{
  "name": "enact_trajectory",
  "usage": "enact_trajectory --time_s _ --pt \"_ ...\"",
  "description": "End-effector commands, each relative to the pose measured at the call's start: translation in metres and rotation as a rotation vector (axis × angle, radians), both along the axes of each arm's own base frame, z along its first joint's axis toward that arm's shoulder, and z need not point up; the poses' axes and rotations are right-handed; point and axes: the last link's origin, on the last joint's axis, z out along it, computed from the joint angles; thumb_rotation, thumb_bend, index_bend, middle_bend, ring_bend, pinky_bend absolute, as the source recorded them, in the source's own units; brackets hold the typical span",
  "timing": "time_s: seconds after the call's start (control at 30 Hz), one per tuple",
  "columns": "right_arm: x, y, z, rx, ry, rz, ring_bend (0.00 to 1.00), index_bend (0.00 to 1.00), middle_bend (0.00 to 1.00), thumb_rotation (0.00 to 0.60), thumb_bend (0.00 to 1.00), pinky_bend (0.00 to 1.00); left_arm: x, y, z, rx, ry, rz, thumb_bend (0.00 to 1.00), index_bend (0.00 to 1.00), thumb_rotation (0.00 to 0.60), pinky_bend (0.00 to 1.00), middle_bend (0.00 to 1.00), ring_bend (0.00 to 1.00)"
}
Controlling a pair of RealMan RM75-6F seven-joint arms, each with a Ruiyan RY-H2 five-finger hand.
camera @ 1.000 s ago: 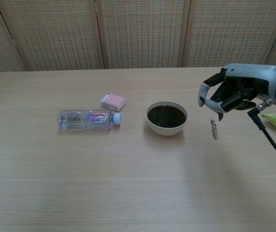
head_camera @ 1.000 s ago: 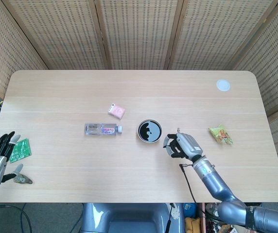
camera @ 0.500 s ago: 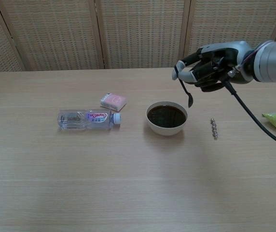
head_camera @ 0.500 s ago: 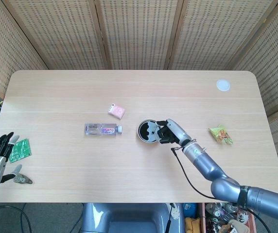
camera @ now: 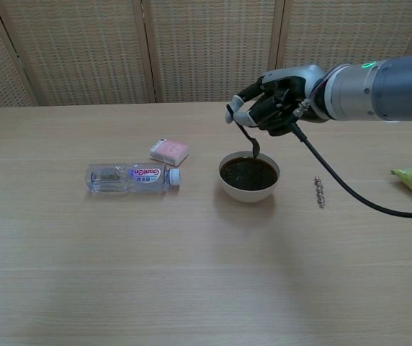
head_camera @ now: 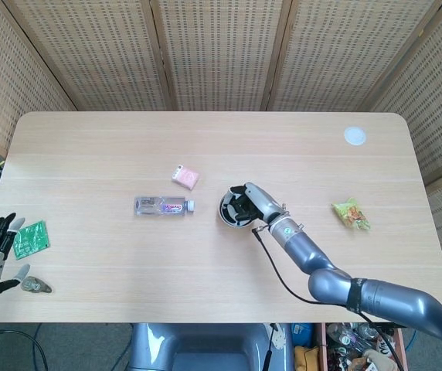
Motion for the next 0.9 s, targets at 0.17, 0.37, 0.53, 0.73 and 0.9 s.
enact_trajectory --time_s 0.17,0.37,0.53,0.73,0.9 --pt "0.006 -0.008 -0.020 0.014 0.063 -0.011 0.97 0.61 0.94 0.600 0.72 1.00 -0.003 -0.002 -0.001 -0.002 -0.001 0.011 0.31 0.00 0.600 0.00 0.00 0.00" --pt "0.009 -0.016 -0.039 0.028 0.127 -0.012 0.97 0.61 0.94 0.600 0.72 1.00 -0.007 -0.003 -0.001 0.000 -0.003 0.024 0.31 0.00 0.600 0.00 0.00 0.00" --pt "0.010 -0.020 -0.048 0.031 0.162 -0.016 0.97 0.61 0.94 0.600 0.72 1.00 -0.010 -0.005 -0.001 0.000 -0.003 0.035 0.31 0.00 0.600 0.00 0.00 0.00" --pt "0.008 -0.024 -0.060 0.042 0.197 -0.024 0.97 0.61 0.94 0.600 0.72 1.00 -0.013 -0.006 -0.001 0.001 -0.005 0.044 0.31 0.00 0.600 0.00 0.00 0.00" --pt "0.004 -0.030 -0.064 0.032 0.222 -0.040 0.97 0.61 0.94 0.600 0.72 1.00 -0.014 -0.007 -0.001 0.000 -0.004 0.048 0.31 0.00 0.600 0.00 0.00 0.00"
